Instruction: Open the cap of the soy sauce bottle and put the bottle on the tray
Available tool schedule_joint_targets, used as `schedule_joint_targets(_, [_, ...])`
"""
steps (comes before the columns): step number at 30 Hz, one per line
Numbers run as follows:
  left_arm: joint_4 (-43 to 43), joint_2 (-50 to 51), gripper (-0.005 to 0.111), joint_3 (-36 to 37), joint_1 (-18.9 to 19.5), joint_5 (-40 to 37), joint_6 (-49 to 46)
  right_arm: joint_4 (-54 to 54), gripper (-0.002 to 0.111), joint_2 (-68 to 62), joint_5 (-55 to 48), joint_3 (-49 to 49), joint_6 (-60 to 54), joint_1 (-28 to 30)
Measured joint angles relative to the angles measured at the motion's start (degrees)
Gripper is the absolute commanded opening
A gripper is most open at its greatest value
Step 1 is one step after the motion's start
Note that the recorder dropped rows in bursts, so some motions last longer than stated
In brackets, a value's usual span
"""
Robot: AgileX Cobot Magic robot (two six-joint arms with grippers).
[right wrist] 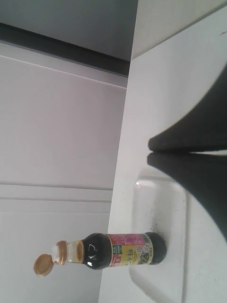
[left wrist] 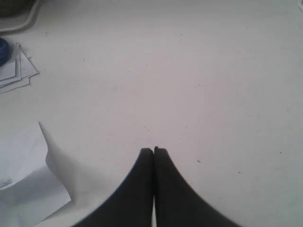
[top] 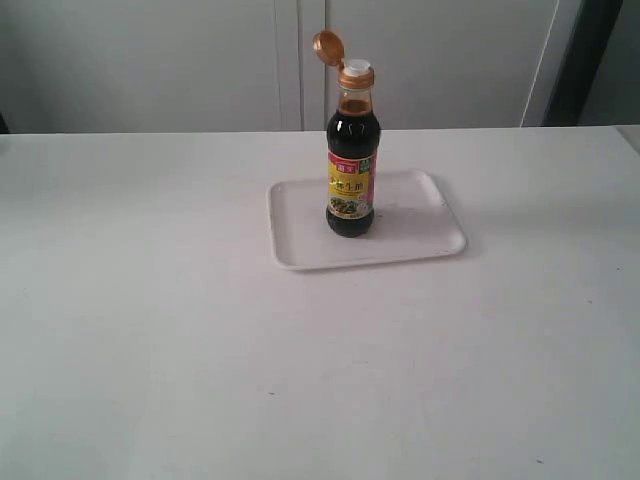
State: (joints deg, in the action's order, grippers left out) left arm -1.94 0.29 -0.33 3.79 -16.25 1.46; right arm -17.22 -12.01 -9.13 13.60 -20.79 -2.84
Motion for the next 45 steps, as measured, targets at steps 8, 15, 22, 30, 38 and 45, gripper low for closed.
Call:
schedule_joint_targets(8, [-0.11,0.00,0.000,0.08,0.13,0.61,0.00,0.00,0.000,0.00,0.00,0.00,0.00,0.00])
schedule_joint_targets(15, [-0.11,0.00,0.000,0.08,0.13,1.39,0.00,0.00,0.000,0.00,0.00,0.00,0.00,0.00])
schedule_joint_targets(22, [-0.11,0.00,0.000,0.08,0.13,1.49,0.00,0.00,0.000,0.00,0.00,0.00,0.00,0.00])
schedule_joint_targets(30, [-0.11,0.00,0.000,0.08,0.13,1.49,0.00,0.00,0.000,0.00,0.00,0.00,0.00,0.00])
schedule_joint_targets(38, [-0.11,0.00,0.000,0.08,0.13,1.49,0.00,0.00,0.000,0.00,0.00,0.00,0.00,0.00])
schedule_joint_targets(45, [-0.11,0.00,0.000,0.08,0.13,1.60,0.00,-0.12,0.000,0.00,0.00,0.00,0.00,0.00])
